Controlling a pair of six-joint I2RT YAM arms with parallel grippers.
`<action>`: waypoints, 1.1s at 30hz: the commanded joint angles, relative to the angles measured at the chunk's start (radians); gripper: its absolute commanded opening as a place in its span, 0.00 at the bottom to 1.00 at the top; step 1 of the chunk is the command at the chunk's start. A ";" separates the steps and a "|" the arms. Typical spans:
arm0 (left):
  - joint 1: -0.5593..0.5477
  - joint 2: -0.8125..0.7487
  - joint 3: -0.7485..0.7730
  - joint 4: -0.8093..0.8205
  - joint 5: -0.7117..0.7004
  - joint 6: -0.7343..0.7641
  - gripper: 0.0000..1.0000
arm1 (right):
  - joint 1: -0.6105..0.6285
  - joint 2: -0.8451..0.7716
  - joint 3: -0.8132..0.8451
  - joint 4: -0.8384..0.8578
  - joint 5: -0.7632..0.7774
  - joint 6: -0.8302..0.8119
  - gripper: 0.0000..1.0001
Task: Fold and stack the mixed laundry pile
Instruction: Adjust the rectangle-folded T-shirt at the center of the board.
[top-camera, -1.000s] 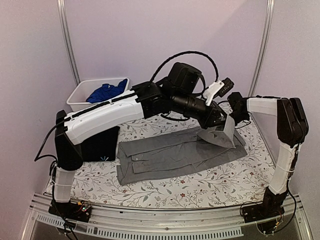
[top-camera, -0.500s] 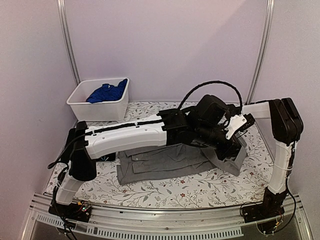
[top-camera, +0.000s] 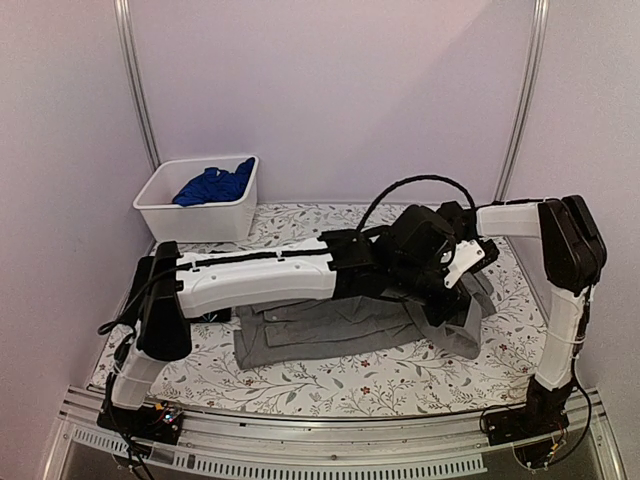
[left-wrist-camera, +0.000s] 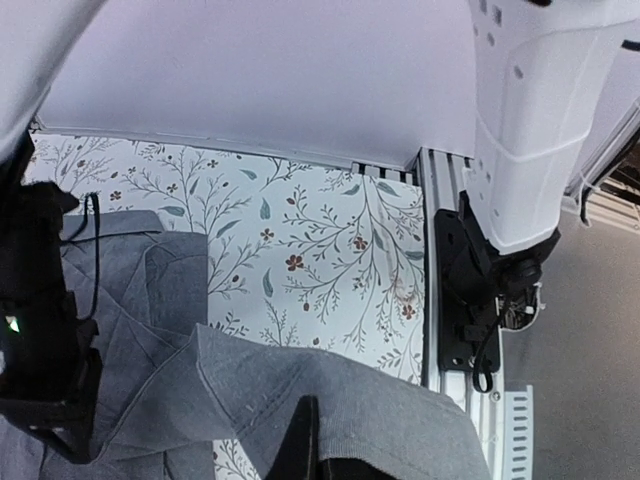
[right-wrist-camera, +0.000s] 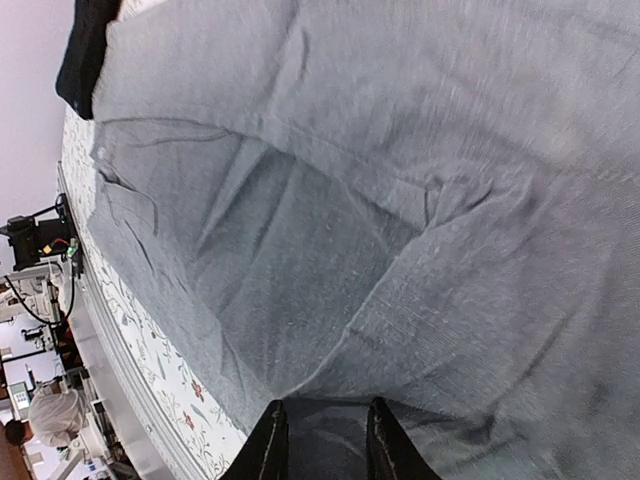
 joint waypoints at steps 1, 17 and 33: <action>0.026 -0.080 -0.008 0.072 -0.047 -0.006 0.00 | 0.023 0.101 -0.059 -0.027 0.040 -0.009 0.26; 0.274 -0.397 -0.571 0.226 -0.253 -0.460 0.00 | -0.108 -0.094 0.138 -0.031 0.064 0.058 0.60; 0.492 -0.426 -0.784 0.113 -0.035 -0.714 0.00 | -0.140 -0.084 0.101 0.001 0.021 0.027 0.63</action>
